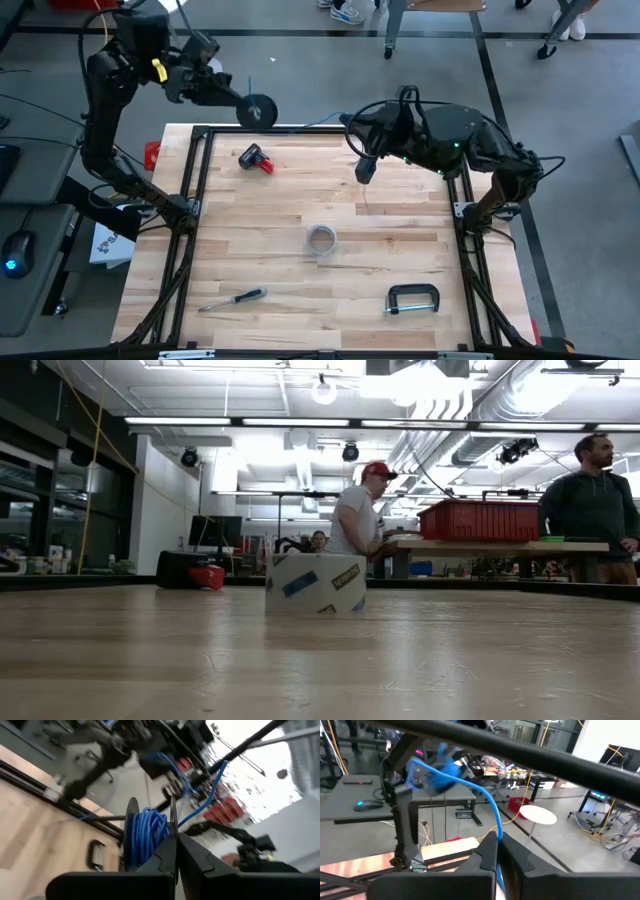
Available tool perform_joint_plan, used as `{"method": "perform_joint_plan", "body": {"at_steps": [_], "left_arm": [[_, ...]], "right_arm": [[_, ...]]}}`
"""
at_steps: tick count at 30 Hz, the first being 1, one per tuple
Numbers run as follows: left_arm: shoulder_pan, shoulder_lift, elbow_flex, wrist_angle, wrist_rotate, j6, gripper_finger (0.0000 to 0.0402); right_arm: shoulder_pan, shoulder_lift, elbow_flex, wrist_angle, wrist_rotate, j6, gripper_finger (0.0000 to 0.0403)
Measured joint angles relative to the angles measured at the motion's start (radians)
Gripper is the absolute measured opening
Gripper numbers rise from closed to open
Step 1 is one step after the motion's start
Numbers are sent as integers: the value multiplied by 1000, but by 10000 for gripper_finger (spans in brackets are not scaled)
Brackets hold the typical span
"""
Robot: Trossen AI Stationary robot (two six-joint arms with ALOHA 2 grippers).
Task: Coil cords
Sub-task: Coil the blue wire on the spool
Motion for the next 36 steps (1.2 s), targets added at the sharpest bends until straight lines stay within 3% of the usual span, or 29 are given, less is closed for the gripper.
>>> {"method": "perform_joint_plan", "body": {"at_steps": [14,18,28,32,36], "left_arm": [[-268,117,0,81,-10,-114,0],[-345,171,0,284,49,-229,0],[-477,298,0,1039,155,-640,0],[-485,323,0,1198,152,-676,0],[-488,326,0,1244,155,-584,0]], "right_arm": [[-82,16,0,170,-105,-22,0],[-116,27,0,189,-135,17,0],[-135,82,0,230,-315,115,0],[-118,88,0,227,-338,155,0],[-113,79,0,227,-349,203,0]]}}
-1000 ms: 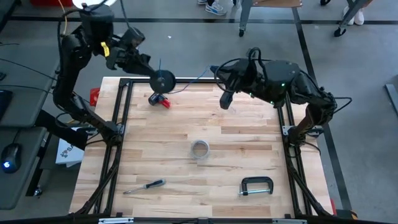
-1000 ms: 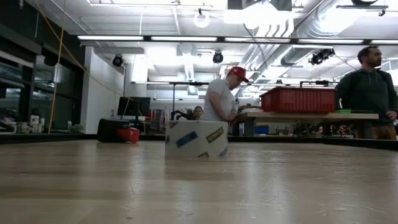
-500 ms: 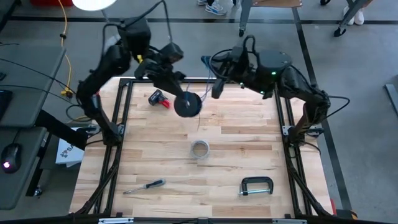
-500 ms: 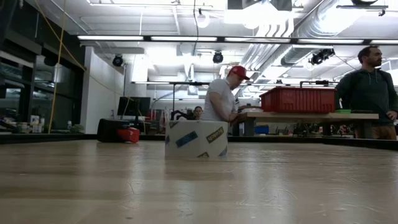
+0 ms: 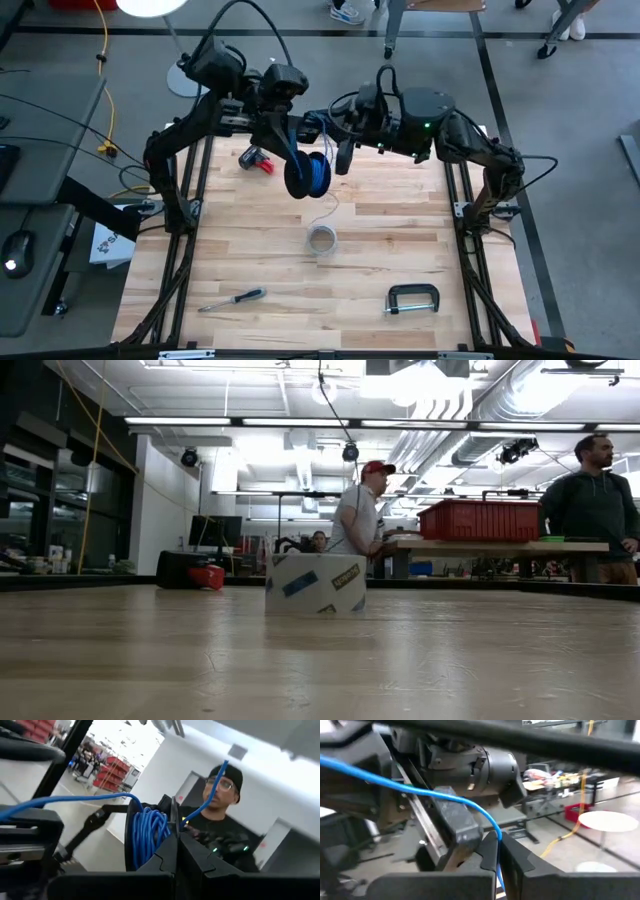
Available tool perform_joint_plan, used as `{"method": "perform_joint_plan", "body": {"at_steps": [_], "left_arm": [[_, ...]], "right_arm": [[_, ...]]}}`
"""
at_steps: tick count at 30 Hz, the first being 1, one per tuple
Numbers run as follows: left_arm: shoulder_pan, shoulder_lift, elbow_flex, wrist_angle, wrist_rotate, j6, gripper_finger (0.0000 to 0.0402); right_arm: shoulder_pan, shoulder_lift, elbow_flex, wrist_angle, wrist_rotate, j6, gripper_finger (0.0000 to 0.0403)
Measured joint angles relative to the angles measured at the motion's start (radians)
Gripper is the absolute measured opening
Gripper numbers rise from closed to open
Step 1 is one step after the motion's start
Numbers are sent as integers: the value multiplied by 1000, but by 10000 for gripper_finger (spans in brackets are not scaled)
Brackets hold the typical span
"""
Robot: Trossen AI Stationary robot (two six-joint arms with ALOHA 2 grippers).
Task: Coil cords
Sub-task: Coil the blue wire on the spool
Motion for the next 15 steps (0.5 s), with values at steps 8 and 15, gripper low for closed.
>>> {"method": "perform_joint_plan", "body": {"at_steps": [8,15], "left_arm": [[10,3,-1,151,-15,176,0],[18,2,-1,146,-57,388,0]], "right_arm": [[24,-9,2,1,-50,63,0],[50,-11,3,15,-31,105,0]]}}
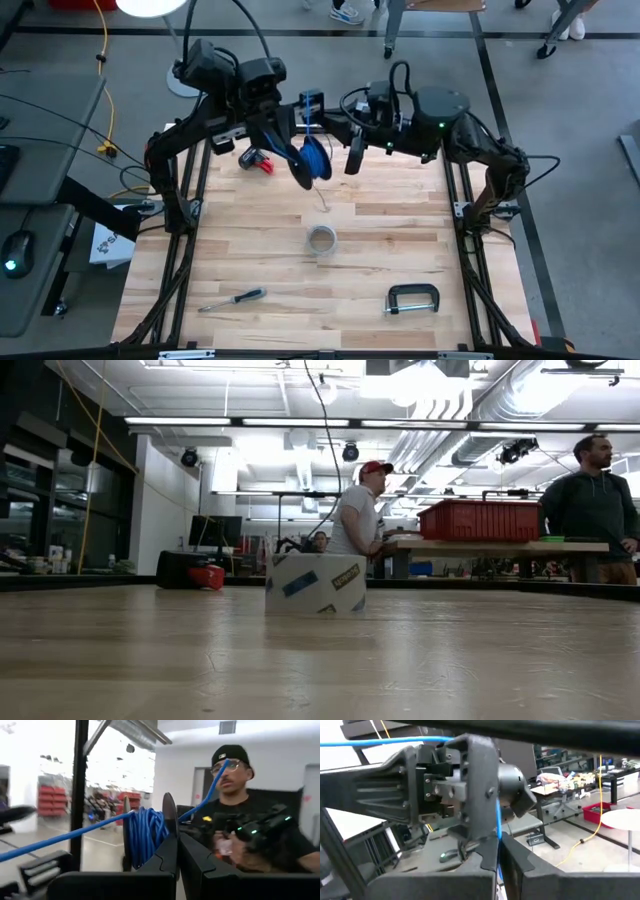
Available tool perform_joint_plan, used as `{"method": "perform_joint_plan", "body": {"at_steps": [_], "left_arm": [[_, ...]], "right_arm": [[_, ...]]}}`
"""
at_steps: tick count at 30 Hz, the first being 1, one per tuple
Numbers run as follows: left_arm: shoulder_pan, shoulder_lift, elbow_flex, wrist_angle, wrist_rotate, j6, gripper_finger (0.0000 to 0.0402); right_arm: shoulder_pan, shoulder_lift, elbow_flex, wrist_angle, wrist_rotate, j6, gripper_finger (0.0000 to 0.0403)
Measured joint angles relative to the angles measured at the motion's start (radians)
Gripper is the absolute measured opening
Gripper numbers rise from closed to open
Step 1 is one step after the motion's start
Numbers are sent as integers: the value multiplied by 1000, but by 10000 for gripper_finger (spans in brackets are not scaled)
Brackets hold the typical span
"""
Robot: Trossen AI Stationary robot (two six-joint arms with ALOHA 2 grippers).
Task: Coil cords
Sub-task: Coil the blue wire on the spool
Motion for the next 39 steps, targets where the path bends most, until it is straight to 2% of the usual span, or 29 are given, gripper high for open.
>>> {"method": "perform_joint_plan", "body": {"at_steps": [4,22,29,32,39], "left_arm": [[3,3,-1,-3,-19,69,0],[2,-14,2,36,-10,80,0],[-1,-19,3,26,18,15,0],[-10,-15,2,28,14,-16,0],[-12,-11,2,29,-37,35,0]], "right_arm": [[18,4,-1,29,19,-12,0],[42,-19,-7,171,184,-276,0],[16,-41,2,341,253,-420,1],[-9,-43,4,364,226,-428,1],[-22,-25,-3,306,134,-362,1]]}}
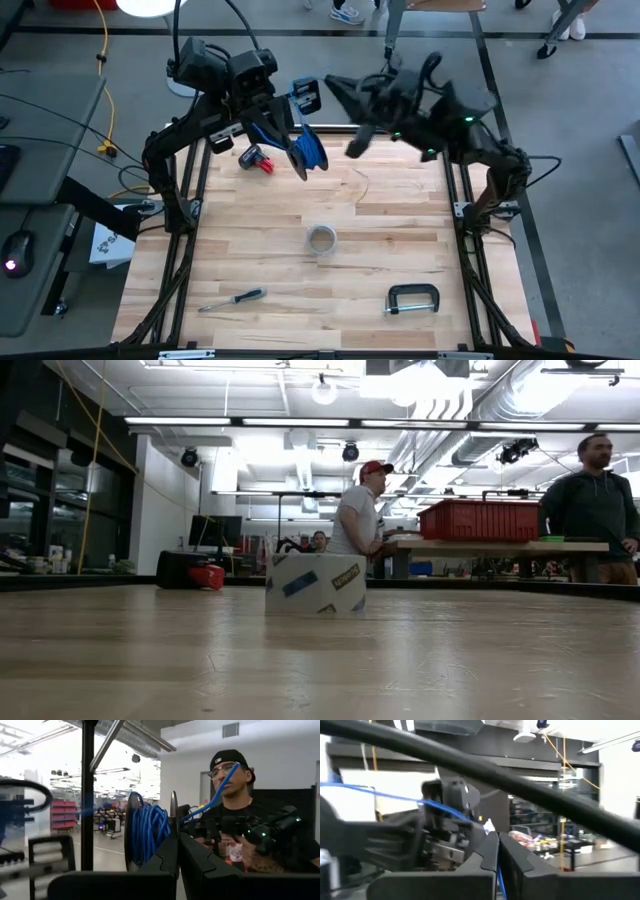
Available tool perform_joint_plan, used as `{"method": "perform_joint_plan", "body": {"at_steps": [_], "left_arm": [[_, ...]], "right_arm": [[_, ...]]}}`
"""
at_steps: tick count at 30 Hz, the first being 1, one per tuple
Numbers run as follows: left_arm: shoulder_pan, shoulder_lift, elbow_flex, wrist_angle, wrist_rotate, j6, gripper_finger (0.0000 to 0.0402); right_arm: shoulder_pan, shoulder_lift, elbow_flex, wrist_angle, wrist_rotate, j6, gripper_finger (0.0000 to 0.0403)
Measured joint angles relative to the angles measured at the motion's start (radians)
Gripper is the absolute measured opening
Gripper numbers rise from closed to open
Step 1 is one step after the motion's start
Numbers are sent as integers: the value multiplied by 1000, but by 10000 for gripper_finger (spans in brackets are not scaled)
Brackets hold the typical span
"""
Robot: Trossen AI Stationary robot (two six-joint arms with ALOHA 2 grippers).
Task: Coil cords
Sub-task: Coil the blue wire on the spool
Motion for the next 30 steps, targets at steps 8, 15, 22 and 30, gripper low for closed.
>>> {"method": "perform_joint_plan", "body": {"at_steps": [8,15,22,30], "left_arm": [[20,0,0,0,-42,81,0],[27,1,0,-1,-83,155,0],[46,1,-1,1,-94,161,0],[82,1,-1,28,-115,138,0]], "right_arm": [[22,2,0,-73,-50,77,0],[37,23,1,-119,-130,140,0],[67,23,2,-119,-133,152,0],[84,35,1,-165,-131,196,0]]}}
